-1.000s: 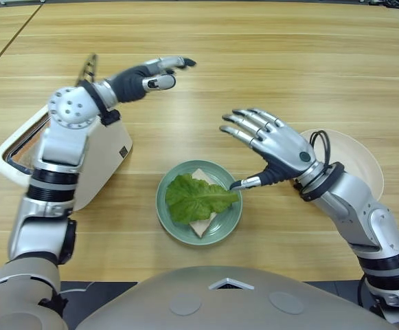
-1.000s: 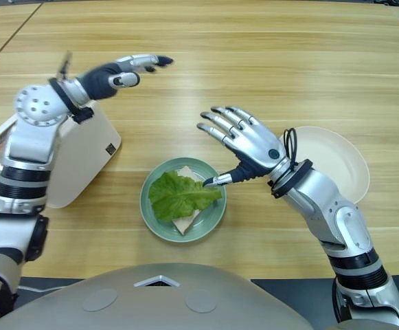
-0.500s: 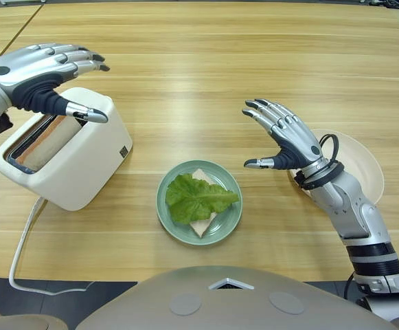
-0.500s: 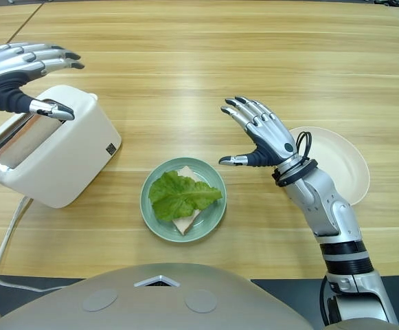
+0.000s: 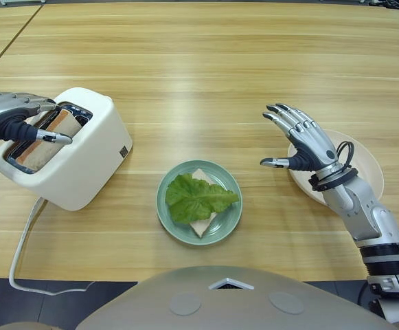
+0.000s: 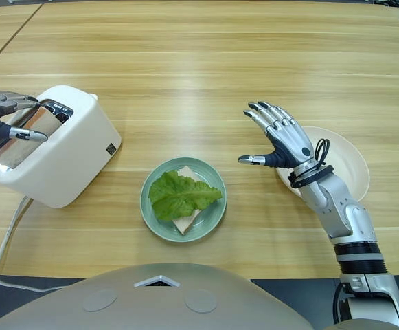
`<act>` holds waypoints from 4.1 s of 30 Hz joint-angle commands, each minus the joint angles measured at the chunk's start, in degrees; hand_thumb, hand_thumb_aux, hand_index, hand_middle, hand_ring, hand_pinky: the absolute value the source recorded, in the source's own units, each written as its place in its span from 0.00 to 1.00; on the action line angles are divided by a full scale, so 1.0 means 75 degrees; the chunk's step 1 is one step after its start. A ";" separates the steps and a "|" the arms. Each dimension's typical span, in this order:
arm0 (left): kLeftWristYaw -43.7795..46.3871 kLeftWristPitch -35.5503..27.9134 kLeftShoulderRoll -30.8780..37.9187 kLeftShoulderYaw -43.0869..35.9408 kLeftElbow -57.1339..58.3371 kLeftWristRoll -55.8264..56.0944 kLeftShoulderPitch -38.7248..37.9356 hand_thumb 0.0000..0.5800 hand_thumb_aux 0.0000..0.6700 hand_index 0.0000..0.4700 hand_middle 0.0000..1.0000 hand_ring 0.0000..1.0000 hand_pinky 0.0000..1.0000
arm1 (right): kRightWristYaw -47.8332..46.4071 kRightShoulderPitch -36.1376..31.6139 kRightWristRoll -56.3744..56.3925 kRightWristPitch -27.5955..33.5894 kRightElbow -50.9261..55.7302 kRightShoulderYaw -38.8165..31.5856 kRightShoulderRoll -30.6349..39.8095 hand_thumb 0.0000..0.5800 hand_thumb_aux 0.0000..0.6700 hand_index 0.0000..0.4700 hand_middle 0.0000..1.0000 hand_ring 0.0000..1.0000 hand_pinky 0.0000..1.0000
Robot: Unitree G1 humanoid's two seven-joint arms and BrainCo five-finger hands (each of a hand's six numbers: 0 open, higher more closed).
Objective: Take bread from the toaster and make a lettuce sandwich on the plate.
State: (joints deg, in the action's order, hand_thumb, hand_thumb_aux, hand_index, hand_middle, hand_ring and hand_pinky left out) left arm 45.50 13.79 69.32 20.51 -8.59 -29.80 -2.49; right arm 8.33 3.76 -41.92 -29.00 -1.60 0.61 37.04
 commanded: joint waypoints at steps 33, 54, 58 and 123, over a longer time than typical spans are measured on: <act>0.0543 -0.0062 -0.0424 -0.2073 0.0853 0.2950 0.5516 1.00 1.00 1.00 0.00 0.00 0.00 | -0.0199 -0.0143 0.0128 0.0298 0.0305 -0.0440 -0.0126 0.00 0.00 0.00 0.00 0.00 0.00; 0.0510 -0.2264 -0.3558 -0.3843 -0.1481 0.4826 0.3424 1.00 1.00 1.00 0.00 0.00 0.00 | 0.0143 -0.0968 0.0098 0.0063 0.0851 -0.0919 -0.0325 0.00 0.00 0.00 0.00 0.00 0.00; 0.0242 -0.3448 -0.3885 -0.3536 -0.1502 0.5413 0.3272 1.00 1.00 1.00 0.00 0.00 0.00 | 0.0178 -0.1015 0.0081 0.0062 0.0899 -0.0971 -0.0323 0.00 0.00 0.00 0.00 0.00 0.00; -0.1430 -0.5064 -0.5553 -0.5359 -0.0881 0.4342 0.0581 1.00 1.00 1.00 0.00 0.00 0.00 | -0.5129 0.0683 0.3424 -0.0915 -0.1149 -0.2964 0.0369 0.00 0.00 0.00 0.00 0.00 0.00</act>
State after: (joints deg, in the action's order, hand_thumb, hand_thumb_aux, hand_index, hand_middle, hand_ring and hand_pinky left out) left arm 34.14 -23.12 27.05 -19.74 -15.95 3.36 2.36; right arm -27.65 7.47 -13.79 -37.40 -11.65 -20.34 38.75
